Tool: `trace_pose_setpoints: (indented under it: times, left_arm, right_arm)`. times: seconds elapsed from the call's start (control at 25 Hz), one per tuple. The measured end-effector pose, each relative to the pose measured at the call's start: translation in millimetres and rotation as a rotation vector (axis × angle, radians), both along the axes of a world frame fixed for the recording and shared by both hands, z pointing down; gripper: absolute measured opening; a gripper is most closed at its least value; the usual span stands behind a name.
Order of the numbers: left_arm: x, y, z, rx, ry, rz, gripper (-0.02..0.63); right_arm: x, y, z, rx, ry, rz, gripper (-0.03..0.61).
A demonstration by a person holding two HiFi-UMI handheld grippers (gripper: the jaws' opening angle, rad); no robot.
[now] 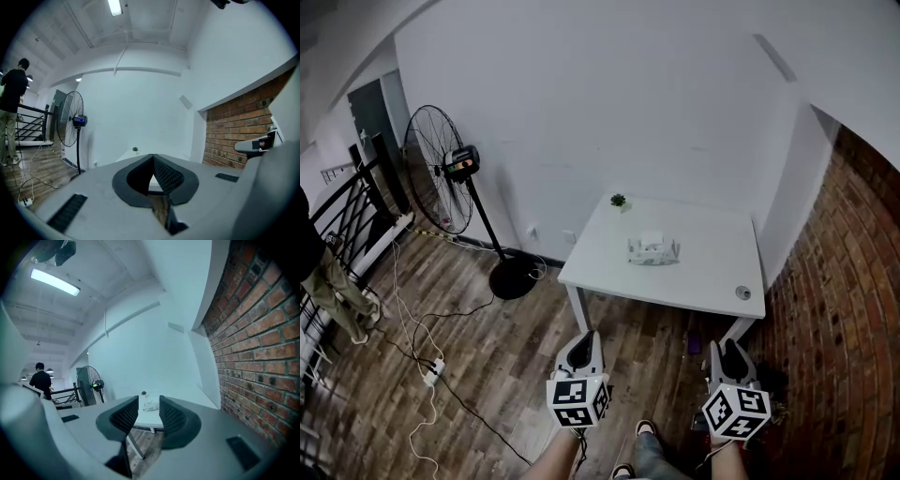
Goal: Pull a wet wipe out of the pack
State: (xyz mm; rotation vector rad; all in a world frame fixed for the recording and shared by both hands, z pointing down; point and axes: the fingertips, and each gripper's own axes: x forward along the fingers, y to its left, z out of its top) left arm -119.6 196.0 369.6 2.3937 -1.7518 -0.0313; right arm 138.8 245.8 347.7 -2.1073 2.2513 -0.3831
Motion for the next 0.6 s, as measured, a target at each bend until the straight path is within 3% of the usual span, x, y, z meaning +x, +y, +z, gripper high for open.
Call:
trace_pose_setpoints:
  times: [0.6]
  left_arm:
    - [44.0,-126.6,-1.4,-0.009,0.001,-0.037,0.003]
  right_arm:
    - [41.7,-137.1,-0.4,-0.018,-0.007,-0.054,0.132]
